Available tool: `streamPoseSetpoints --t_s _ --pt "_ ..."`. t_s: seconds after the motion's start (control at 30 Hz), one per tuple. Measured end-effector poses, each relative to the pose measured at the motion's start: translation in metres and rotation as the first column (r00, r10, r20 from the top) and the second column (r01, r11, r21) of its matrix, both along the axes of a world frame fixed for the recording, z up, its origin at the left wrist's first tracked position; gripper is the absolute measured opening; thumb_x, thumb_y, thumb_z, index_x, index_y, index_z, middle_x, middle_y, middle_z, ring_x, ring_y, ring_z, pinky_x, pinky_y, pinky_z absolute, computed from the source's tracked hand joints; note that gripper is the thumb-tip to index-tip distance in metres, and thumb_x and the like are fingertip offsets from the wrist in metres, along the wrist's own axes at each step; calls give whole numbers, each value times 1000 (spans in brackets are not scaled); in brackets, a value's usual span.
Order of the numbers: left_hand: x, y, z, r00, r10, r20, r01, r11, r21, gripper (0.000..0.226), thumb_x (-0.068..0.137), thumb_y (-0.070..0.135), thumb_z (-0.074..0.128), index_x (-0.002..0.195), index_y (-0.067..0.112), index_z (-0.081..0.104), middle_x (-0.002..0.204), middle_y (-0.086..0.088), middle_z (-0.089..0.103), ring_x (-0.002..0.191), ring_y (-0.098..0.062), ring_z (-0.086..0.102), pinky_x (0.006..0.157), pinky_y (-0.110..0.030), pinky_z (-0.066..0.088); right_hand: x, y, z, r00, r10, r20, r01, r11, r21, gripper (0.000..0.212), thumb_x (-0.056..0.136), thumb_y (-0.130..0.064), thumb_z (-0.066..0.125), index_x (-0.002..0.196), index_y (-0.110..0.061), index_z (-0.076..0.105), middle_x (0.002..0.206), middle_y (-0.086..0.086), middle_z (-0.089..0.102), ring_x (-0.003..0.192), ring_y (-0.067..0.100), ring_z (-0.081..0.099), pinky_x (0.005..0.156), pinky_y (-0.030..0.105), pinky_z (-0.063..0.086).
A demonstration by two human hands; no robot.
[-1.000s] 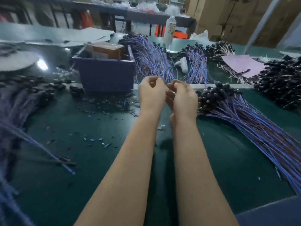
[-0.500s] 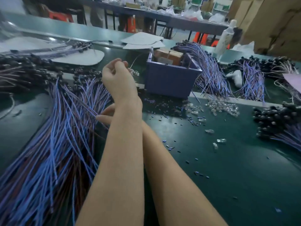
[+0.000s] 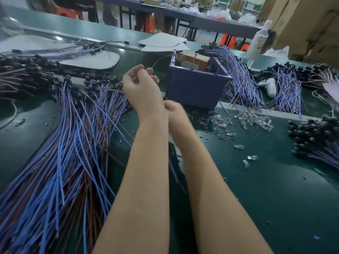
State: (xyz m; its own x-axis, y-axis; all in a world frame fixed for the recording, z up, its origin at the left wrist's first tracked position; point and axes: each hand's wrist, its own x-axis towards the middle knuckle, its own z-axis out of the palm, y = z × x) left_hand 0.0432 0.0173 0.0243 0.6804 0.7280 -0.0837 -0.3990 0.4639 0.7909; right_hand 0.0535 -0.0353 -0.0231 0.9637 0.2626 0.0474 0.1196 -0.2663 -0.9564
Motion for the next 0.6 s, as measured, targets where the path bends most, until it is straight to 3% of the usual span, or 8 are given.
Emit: streamPoseSetpoints --t_s 0.1,0.2,0.3,0.43,0.5,0.6 --pt "4 -2 -7 995 8 -96 -3 999 50 13 95 11 41 84 13 49 74 0 53 63 -12 47 62 -26 39 0 -39 15 996 -89 7 87 982 167 15 95 -11 50 83 -11 60 61 -2 54 47 4 45 48 17 37" --pt "8 -17 -16 937 -190 -293 214 976 51 29 100 33 36 89 11 52 78 -1 51 68 -14 47 68 -30 41 -3 -72 24 999 -23 25 16 971 239 18 97 -11 49 82 -13 59 59 -3 56 39 -1 43 40 9 33" --pt "12 -35 -24 885 -338 -321 322 941 -102 36 100 36 37 74 12 47 72 -2 51 59 -13 48 61 -27 43 -6 -96 24 1000 -13 6 13 994 105 19 95 -8 50 79 -12 60 55 -4 58 39 2 39 39 12 31" --pt "16 -49 -28 858 -497 -127 443 842 -308 22 103 22 34 86 14 46 78 -2 64 60 -6 53 56 -18 44 -13 -117 17 999 -24 -32 20 991 -136 18 90 -10 54 75 -15 61 57 -5 57 42 4 39 47 19 33" --pt "16 -56 -27 869 -485 -96 454 859 -236 26 103 18 32 84 16 50 76 3 66 61 -3 55 54 -15 44 -15 -126 13 998 -51 -24 47 989 -141 12 91 -16 58 80 -18 62 64 -7 57 44 2 39 51 19 33" --pt "15 -69 -22 919 -385 -84 393 914 103 28 103 17 36 84 19 57 72 7 66 64 -1 59 61 -16 45 -19 -135 12 991 89 -100 -86 996 34 11 94 -22 55 97 -15 64 70 -9 64 45 4 35 47 16 30"
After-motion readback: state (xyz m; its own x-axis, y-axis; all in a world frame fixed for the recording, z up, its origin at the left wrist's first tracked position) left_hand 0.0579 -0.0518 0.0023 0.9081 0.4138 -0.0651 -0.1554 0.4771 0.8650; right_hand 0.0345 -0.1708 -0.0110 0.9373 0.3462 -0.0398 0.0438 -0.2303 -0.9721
